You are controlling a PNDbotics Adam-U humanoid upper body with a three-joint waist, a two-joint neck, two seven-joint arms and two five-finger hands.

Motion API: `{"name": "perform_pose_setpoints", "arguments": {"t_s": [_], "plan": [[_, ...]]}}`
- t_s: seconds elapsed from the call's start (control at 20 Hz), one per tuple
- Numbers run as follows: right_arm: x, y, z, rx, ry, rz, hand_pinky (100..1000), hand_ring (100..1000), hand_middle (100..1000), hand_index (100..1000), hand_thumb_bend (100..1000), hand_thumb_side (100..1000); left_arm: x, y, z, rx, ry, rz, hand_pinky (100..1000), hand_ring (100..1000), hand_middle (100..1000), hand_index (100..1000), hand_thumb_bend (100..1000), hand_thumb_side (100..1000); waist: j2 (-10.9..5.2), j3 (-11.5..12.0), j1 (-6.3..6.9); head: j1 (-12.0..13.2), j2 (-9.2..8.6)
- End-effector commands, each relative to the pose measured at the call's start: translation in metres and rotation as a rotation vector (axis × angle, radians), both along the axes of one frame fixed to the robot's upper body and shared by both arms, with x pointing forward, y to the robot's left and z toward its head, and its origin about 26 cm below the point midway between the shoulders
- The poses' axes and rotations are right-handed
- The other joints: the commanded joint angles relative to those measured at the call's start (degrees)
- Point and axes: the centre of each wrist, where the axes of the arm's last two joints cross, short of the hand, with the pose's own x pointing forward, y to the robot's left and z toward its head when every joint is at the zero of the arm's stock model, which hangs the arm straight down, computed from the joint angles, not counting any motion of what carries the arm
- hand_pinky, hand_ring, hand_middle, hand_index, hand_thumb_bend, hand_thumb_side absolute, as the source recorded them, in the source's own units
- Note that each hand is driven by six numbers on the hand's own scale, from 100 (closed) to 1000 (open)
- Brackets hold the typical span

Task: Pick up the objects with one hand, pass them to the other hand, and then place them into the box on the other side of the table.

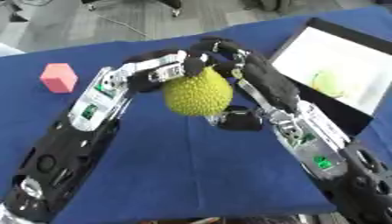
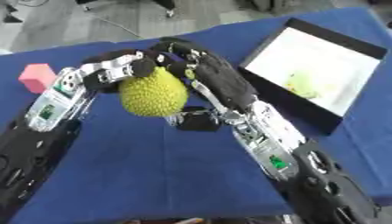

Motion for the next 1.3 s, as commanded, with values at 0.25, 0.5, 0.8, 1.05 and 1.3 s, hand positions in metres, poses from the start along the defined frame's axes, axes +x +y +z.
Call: {"name": "perform_pose_setpoints", "arguments": {"t_s": [0.25,0.5,0.8,1.05,1.3], "plan": [[0.018,-0.034,-0.013,0.017,0.025,-0.205,789,919,821,379,100,286,0.002,0.024,0.019,-0.046,-0.061,0.020,669,549,566,726,100,901,-0.63,-0.2,-0.30,0.2,-0.15],[0.019,-0.036,-0.019,0.080,0.015,-0.263,787,924,816,383,100,315,0.004,0.032,0.014,-0.052,-0.042,0.047,668,548,564,724,100,893,-0.64,-0.3,-0.26,0.3,-0.15],[0.019,-0.038,-0.027,0.154,0.028,-0.305,781,926,760,389,100,344,0.005,0.042,0.012,-0.072,-0.019,0.075,667,548,564,723,100,884,-0.73,-0.4,-0.22,0.5,-0.15],[0.018,-0.041,-0.029,0.197,0.034,-0.328,778,925,722,393,100,365,0.007,0.050,0.008,-0.070,-0.008,0.105,667,548,564,722,100,884,-0.72,-0.6,-0.20,0.6,-0.15],[0.018,-0.044,-0.028,0.234,0.025,-0.346,777,921,714,392,100,412,0.009,0.058,0.003,-0.084,0.010,0.129,668,549,564,722,100,879,-0.69,-0.7,-0.15,0.6,-0.15]]}}
